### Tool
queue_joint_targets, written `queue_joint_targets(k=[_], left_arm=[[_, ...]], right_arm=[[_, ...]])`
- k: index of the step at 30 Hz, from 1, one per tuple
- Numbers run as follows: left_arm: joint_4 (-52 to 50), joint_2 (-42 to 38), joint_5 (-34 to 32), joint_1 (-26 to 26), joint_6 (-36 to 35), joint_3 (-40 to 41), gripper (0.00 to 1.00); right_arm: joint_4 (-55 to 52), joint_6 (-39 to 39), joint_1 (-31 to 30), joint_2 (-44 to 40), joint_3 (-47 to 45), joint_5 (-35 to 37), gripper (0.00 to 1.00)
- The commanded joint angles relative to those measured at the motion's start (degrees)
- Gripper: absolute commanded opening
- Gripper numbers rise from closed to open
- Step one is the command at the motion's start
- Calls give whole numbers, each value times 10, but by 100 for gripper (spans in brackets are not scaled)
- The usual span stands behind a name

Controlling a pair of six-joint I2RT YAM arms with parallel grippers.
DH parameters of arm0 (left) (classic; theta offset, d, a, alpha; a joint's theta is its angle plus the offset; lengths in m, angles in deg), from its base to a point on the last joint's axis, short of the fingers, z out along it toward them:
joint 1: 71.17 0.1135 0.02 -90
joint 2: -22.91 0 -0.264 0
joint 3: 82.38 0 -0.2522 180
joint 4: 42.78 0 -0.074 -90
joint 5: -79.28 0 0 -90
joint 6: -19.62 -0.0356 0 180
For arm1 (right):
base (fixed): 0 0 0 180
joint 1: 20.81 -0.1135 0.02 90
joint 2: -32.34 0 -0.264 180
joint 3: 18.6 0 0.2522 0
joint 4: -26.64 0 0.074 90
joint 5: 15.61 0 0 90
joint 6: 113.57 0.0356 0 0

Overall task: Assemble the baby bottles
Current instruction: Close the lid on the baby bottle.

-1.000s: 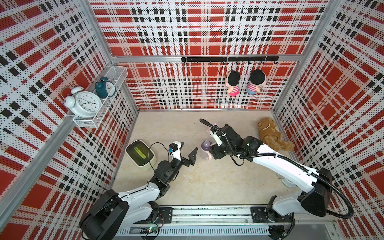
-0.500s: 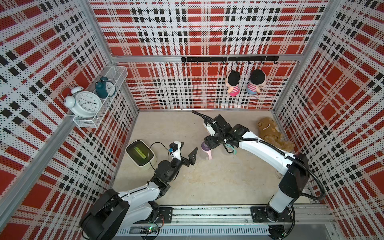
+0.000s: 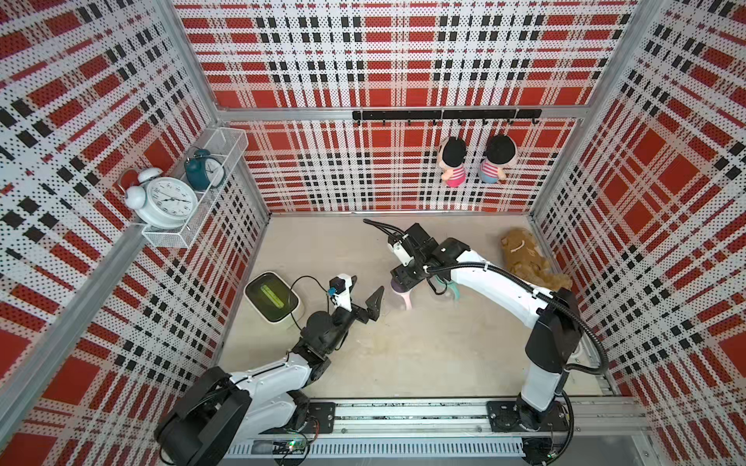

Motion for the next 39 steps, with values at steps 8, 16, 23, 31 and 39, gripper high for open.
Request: queue_joint_targets(k=[8,16,23,31,39], left_arm=[[1,-6,-6,3,0,-12,98],[2,-3,-4,3,1,-13,98],[2,-3,-3,3,2,-12,98],[2,1,-1,3,1,-14,98],[2,-2,-3,3,1,-13,98]], right_arm=[[-6,-10,2,18,15,-18,74],[-8,-11,2,23,24,-12,74],[-20,-12,2,27,34,-8,73],[-36,-18,2,37,55,-8,73],[-42,-20,2,51,58,-16,72]])
